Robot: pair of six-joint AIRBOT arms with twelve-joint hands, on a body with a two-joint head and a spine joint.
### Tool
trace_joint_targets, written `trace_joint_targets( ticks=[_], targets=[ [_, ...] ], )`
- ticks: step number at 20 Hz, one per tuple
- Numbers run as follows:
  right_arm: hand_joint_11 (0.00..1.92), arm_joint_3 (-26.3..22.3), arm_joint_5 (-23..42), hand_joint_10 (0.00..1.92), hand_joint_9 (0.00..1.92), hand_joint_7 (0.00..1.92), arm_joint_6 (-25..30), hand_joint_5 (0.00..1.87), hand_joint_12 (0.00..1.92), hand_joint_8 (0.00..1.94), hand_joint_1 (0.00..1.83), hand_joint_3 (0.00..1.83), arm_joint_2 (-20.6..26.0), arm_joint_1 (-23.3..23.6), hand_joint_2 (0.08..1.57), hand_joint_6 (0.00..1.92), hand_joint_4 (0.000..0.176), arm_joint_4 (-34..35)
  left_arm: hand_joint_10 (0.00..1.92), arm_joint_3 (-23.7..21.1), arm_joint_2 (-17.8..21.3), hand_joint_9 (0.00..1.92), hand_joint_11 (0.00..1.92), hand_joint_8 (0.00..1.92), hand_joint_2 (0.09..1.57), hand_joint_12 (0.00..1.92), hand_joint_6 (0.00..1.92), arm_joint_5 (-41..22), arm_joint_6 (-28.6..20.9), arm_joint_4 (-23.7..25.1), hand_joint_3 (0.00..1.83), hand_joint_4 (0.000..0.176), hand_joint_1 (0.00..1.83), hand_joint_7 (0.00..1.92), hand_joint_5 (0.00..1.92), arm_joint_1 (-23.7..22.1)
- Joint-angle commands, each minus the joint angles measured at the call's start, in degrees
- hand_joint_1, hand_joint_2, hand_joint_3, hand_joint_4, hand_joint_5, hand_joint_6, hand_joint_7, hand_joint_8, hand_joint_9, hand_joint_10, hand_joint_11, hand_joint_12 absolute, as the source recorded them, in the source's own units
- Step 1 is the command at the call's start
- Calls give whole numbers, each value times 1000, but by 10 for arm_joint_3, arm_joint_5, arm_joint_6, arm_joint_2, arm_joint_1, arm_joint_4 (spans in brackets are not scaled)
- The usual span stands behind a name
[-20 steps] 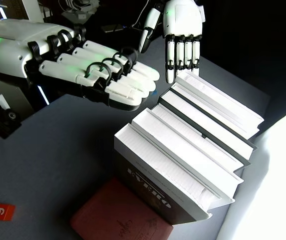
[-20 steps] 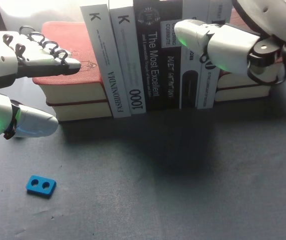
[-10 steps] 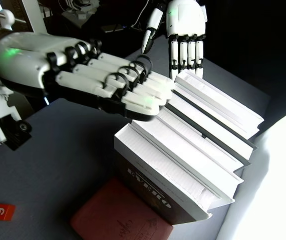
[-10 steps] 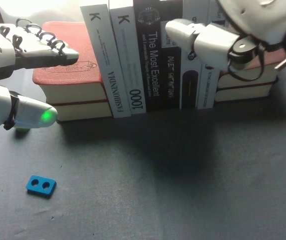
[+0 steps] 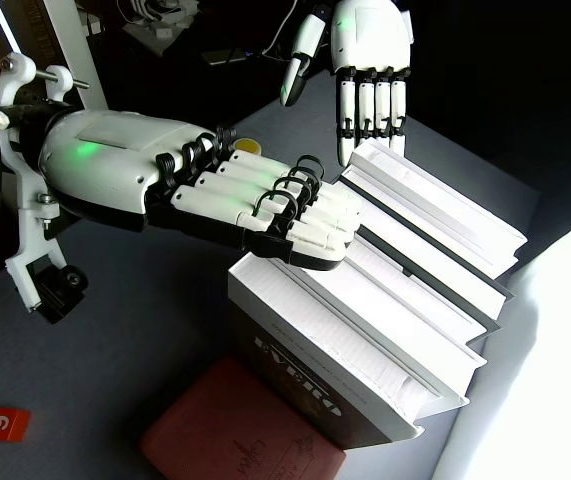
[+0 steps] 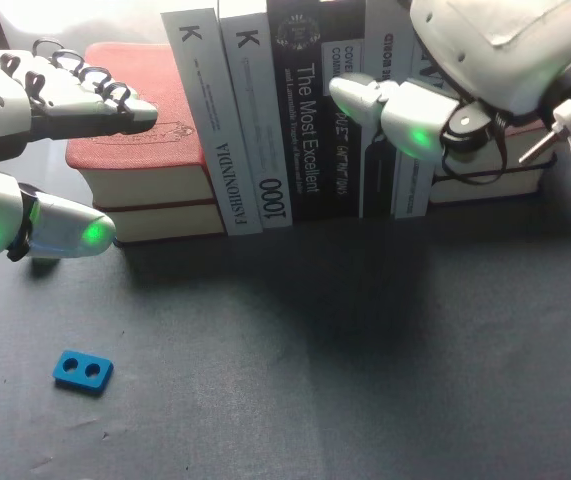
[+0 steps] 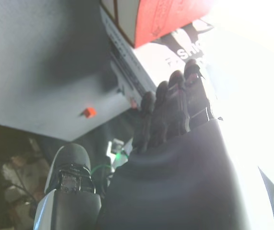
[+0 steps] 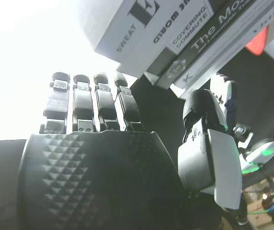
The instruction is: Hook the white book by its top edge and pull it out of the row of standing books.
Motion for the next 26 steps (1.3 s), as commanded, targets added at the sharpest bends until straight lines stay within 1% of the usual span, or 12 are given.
trace_joint_targets(
  ticks=[1,2,6,7,8,10,12,18,20,22,23,26],
  targets=[
    [0,0,56,3,11,50,-5,77,0,3,0,5,2,2,1238,3,0,-38,0,3,-2,0,0,4,1258,0,5,31,-5,-16,8,0,0,14,27,-9],
    [0,1,56,9,26,65,-12,97,0,9,0,4,2,2,1237,11,0,-23,0,3,-2,0,0,0,1255,0,2,31,-8,-17,6,0,0,5,23,-10],
    [0,0,56,8,27,72,-17,97,0,9,0,2,2,0,1233,9,0,-21,3,3,-1,7,7,7,1250,3,7,28,-9,-17,2,0,0,22,34,-11],
    [0,-2,57,1,5,45,-20,68,0,1,0,0,2,-1,1230,1,0,-20,0,4,-1,1,1,3,1252,0,2,28,-9,-17,3,0,0,13,25,-11],
    [0,-5,59,8,19,63,-23,84,0,10,0,1,4,-3,1232,9,0,-20,0,5,-1,0,0,1,1252,0,1,28,-9,-17,3,0,0,11,22,-12],
    [0,-16,61,0,0,35,-26,62,0,0,0,3,12,-6,1238,0,0,-20,0,8,-1,0,0,0,1252,0,0,27,-9,-17,3,0,0,0,1,-12],
    [3,-25,61,13,36,76,-29,103,1,13,34,0,18,-8,1229,14,0,-20,0,11,-1,0,0,0,1247,0,2,25,-9,-17,1,0,0,0,4,-12],
    [0,-42,63,6,28,66,-40,100,0,4,38,2,32,-17,1235,7,0,-20,0,12,0,0,0,0,1256,0,0,22,-11,-17,4,0,0,0,1,-13],
    [0,-52,63,0,0,35,-42,75,0,1,1,2,39,-22,1236,3,0,-20,0,11,0,0,0,0,1256,0,3,20,-11,-17,4,0,0,0,7,-13],
    [0,-60,63,0,0,38,-44,83,0,2,1,4,46,-28,1240,6,0,-20,0,10,0,0,0,0,1259,0,2,20,-11,-16,5,0,0,0,6,-13],
    [0,-65,63,7,19,59,-46,100,0,8,41,2,49,-30,1240,10,0,-20,0,9,0,0,0,0,1258,0,0,20,-11,-16,4,0,0,0,0,-13],
    [0,-80,63,6,22,66,-49,110,0,7,15,4,59,-36,1245,10,0,-17,0,9,0,0,0,0,1257,0,0,20,-11,-16,3,0,0,0,1,-13]
  ],
)
